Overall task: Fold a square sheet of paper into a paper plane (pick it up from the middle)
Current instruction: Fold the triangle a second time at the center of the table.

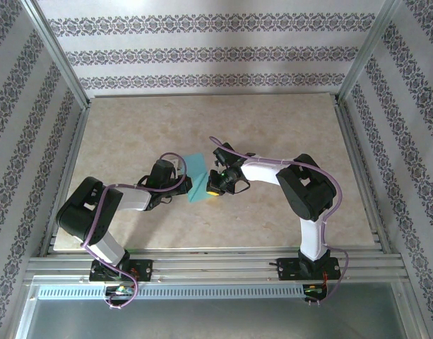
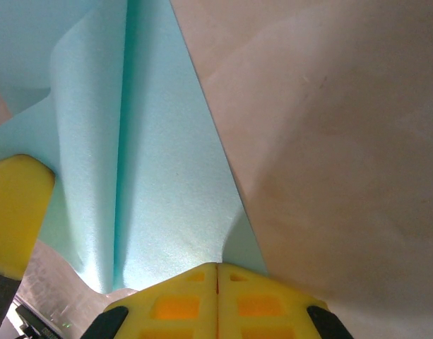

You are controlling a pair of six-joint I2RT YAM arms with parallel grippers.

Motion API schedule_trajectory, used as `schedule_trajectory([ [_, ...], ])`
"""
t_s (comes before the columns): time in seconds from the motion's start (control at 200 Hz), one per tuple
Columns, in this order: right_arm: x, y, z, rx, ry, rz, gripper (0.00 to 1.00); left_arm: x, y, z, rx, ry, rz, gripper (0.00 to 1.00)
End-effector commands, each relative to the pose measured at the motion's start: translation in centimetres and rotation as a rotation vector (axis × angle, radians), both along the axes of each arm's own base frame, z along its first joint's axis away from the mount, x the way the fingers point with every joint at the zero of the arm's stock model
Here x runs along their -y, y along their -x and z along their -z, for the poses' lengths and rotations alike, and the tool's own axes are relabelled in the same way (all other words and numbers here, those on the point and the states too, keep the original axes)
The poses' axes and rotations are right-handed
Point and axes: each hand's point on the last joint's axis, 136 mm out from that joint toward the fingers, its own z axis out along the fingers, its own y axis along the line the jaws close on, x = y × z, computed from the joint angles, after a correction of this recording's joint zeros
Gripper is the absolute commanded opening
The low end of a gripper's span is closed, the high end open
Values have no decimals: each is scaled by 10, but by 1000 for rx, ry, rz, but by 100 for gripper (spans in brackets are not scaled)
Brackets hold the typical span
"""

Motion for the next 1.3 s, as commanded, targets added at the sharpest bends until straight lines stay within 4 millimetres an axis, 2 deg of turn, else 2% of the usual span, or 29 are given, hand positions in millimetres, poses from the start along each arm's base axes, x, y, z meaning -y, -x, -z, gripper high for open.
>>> schedule_trajectory([
  [0.0, 10, 13, 19, -55, 74, -17, 8, -6, -9, 1, 6, -28, -5, 5],
  [0.7, 10, 14, 20, -59, 76, -26, 8, 0, -14, 2, 10, -35, 46, 5],
  [1.294, 12, 16, 22, -64, 89, -32, 8, -4, -18, 4, 5, -57, 42, 5],
])
